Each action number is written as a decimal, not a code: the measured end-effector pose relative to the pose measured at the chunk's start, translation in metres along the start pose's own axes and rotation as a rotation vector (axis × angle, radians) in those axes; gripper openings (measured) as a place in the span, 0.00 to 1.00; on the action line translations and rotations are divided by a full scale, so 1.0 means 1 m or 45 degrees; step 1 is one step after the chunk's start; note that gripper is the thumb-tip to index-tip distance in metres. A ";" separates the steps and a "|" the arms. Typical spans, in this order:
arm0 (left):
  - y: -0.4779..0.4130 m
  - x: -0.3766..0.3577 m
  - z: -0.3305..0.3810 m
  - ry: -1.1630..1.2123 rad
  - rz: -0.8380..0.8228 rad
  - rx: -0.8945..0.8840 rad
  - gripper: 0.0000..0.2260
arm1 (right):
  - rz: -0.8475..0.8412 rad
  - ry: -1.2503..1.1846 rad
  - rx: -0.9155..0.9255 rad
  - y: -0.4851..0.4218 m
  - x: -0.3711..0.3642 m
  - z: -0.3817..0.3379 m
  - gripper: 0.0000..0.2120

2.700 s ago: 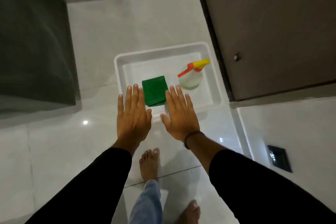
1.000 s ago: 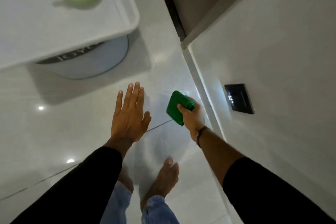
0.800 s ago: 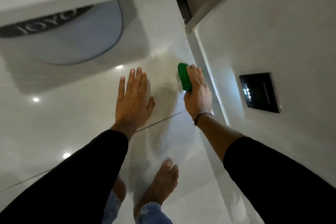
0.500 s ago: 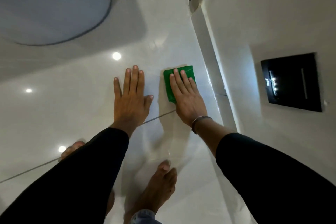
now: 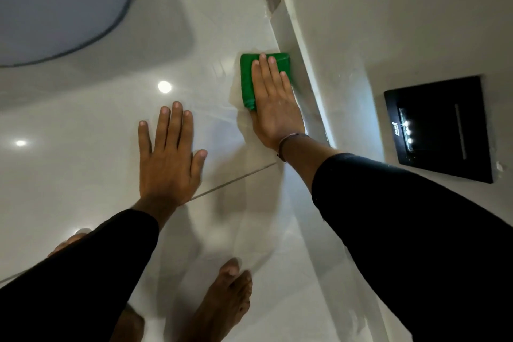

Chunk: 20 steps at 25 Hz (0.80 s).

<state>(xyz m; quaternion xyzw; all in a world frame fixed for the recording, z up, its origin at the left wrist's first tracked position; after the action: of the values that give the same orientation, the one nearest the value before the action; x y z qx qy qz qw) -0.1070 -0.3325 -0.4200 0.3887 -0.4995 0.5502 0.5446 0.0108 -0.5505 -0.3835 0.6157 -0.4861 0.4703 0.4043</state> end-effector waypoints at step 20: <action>0.000 -0.003 -0.003 0.054 0.009 0.003 0.35 | -0.090 -0.097 -0.239 0.231 0.004 0.059 0.45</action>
<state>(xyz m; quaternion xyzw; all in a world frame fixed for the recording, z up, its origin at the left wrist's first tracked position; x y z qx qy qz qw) -0.1063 -0.3300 -0.4234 0.3758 -0.4886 0.5608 0.5528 -0.2043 -0.6546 -0.3836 0.6094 -0.5209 0.3843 0.4577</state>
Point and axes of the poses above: each hand's wrist, its own y-axis away from the middle knuckle, its own x-axis out of the back of the hand, z = x × y, the point moved 5 cm from there along -y, towards the middle knuckle, and after that the axes turned 15 degrees about z, right-handed, at the moved point
